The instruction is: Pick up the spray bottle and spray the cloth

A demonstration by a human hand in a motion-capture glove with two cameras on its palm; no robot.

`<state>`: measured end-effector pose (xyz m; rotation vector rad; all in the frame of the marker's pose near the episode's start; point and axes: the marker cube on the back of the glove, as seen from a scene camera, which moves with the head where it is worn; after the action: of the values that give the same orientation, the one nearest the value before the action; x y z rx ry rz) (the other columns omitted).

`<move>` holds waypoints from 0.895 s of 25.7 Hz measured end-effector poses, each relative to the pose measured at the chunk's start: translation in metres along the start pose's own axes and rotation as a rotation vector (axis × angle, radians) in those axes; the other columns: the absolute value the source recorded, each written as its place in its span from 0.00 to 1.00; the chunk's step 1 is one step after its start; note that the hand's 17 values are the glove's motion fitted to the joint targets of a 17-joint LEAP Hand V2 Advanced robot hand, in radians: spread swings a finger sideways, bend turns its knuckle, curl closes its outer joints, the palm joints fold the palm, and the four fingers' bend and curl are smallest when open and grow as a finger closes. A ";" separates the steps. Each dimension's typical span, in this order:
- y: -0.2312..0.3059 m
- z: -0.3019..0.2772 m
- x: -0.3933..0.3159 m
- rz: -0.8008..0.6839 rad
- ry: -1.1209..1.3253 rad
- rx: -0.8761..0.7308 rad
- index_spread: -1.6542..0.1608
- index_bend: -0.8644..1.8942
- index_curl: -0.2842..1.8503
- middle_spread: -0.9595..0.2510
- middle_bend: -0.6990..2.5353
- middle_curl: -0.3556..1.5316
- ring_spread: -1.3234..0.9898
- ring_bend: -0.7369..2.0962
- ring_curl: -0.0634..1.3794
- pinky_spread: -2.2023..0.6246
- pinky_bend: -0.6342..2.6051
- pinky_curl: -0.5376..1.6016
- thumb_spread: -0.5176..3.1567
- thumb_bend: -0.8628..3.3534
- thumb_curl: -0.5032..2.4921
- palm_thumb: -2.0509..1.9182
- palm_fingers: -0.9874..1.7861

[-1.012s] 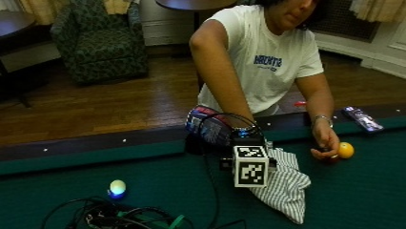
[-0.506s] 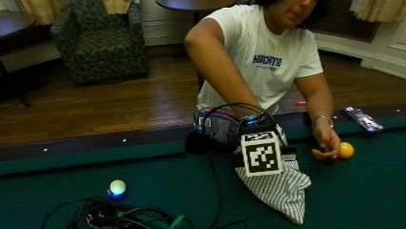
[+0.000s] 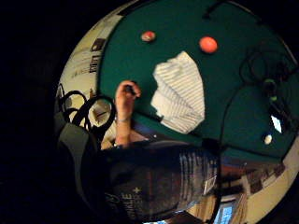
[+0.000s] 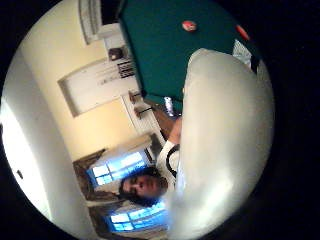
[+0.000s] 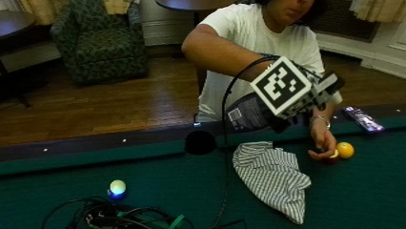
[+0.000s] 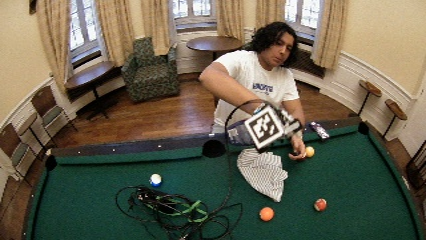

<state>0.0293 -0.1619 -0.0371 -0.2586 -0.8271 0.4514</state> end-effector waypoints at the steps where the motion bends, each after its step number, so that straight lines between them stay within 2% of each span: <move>1: 0.006 -0.005 -0.012 -0.054 -0.013 0.019 0.75 0.44 0.43 0.61 0.42 0.49 0.47 0.52 0.37 0.67 0.33 0.44 0.23 0.20 0.46 0.75 0.85; 6: 0.024 -0.026 -0.051 -0.292 -0.094 0.140 0.75 0.44 0.43 0.61 0.42 0.49 0.47 0.52 0.37 0.67 0.33 0.44 0.23 0.20 0.46 0.75 0.85; 12: 0.019 -0.023 -0.072 -0.475 -0.220 0.269 0.75 0.44 0.43 0.61 0.42 0.49 0.47 0.52 0.37 0.67 0.32 0.44 0.23 0.20 0.46 0.75 0.85; 18: -0.016 0.012 -0.088 -0.594 -0.309 0.334 0.75 0.44 0.43 0.61 0.42 0.49 0.47 0.52 0.37 0.67 0.33 0.44 0.23 0.20 0.46 0.75 0.85; 23: -0.062 0.064 -0.095 -0.630 -0.357 0.338 0.75 0.44 0.43 0.61 0.42 0.49 0.47 0.52 0.37 0.67 0.33 0.44 0.23 0.20 0.46 0.75 0.85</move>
<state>-0.0574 -0.2586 -0.0332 0.4042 -1.1069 0.0338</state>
